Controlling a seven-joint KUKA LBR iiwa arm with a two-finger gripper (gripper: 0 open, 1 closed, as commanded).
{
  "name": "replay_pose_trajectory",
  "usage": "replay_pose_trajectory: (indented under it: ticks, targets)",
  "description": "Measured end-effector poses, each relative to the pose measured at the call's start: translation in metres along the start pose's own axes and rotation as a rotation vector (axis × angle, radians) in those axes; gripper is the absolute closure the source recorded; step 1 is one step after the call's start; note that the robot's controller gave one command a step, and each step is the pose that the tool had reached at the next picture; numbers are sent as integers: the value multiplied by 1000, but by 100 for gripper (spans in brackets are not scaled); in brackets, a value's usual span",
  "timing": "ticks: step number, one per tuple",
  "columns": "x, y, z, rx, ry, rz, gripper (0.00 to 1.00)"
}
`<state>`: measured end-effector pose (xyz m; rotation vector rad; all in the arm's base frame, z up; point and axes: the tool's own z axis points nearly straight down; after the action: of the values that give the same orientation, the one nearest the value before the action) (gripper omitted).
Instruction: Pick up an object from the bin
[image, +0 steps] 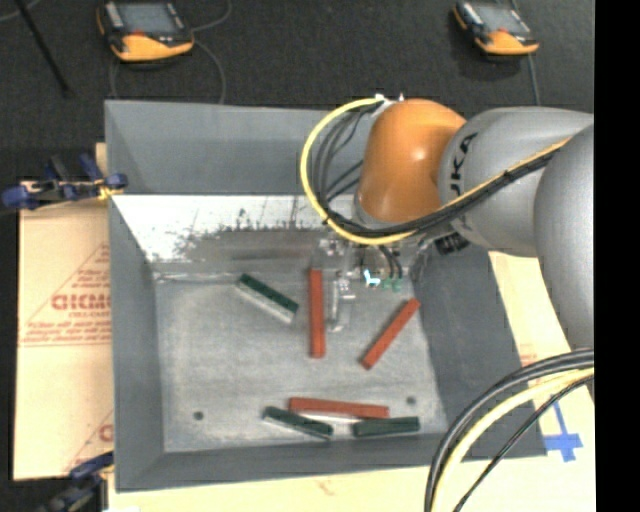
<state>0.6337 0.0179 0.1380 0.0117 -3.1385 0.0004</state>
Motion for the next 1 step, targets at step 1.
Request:
replay_pose_trajectory:
  ticks: [1]
  targets:
    - [-9, 73, 70, -2, -3, -150, 0]
